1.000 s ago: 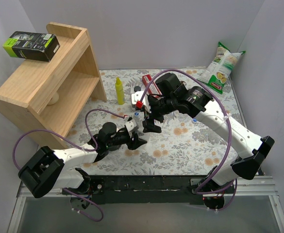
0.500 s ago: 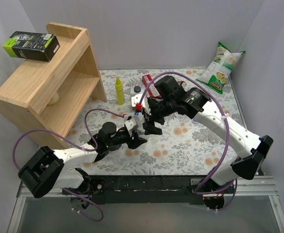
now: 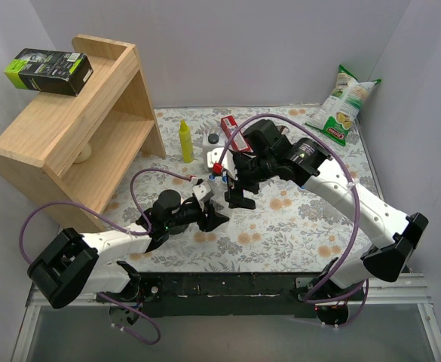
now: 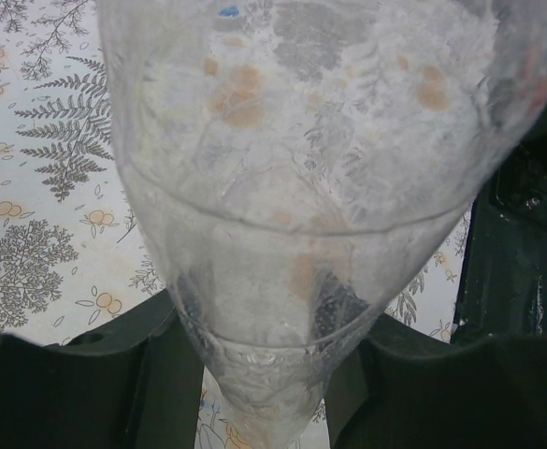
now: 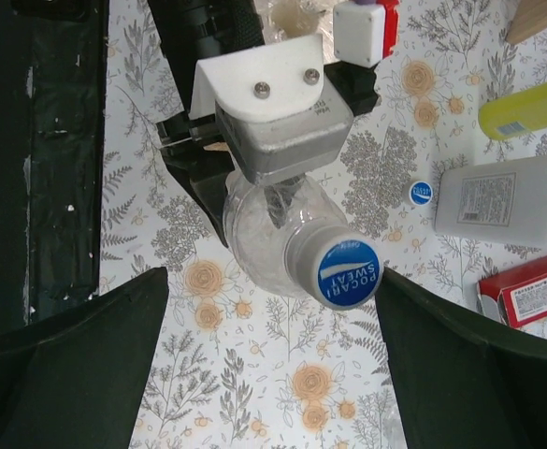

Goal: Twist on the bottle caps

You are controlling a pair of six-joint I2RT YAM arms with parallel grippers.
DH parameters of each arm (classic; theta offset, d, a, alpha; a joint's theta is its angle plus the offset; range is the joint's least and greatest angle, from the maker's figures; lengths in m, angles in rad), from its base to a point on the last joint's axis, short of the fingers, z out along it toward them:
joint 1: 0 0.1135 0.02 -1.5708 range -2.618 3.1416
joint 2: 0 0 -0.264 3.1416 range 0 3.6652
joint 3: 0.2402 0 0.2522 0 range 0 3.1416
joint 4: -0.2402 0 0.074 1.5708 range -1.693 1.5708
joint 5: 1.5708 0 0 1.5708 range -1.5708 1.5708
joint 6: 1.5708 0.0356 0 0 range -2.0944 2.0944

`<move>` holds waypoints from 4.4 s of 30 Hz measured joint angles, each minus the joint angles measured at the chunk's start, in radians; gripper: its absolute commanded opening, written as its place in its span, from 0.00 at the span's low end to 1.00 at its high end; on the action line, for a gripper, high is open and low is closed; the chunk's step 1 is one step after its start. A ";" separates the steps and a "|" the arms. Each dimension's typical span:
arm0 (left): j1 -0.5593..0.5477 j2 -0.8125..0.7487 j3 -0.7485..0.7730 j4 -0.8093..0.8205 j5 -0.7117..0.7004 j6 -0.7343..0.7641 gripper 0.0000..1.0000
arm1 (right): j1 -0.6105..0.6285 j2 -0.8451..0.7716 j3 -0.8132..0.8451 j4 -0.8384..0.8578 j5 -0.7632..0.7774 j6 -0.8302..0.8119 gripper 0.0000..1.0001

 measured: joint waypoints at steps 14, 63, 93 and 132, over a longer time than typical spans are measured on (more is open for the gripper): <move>0.007 -0.010 0.001 0.019 0.003 -0.008 0.00 | -0.051 -0.037 0.040 -0.192 0.018 0.013 0.94; 0.015 0.023 0.133 -0.086 0.044 -0.082 0.00 | -0.095 -0.014 -0.032 -0.213 -0.048 -0.069 0.90; 0.013 0.054 0.208 -0.275 0.161 0.137 0.00 | -0.137 -0.036 0.013 -0.072 -0.171 -0.070 0.90; 0.030 0.054 0.208 -0.316 0.227 0.136 0.00 | -0.148 -0.073 -0.007 -0.040 -0.145 -0.066 0.91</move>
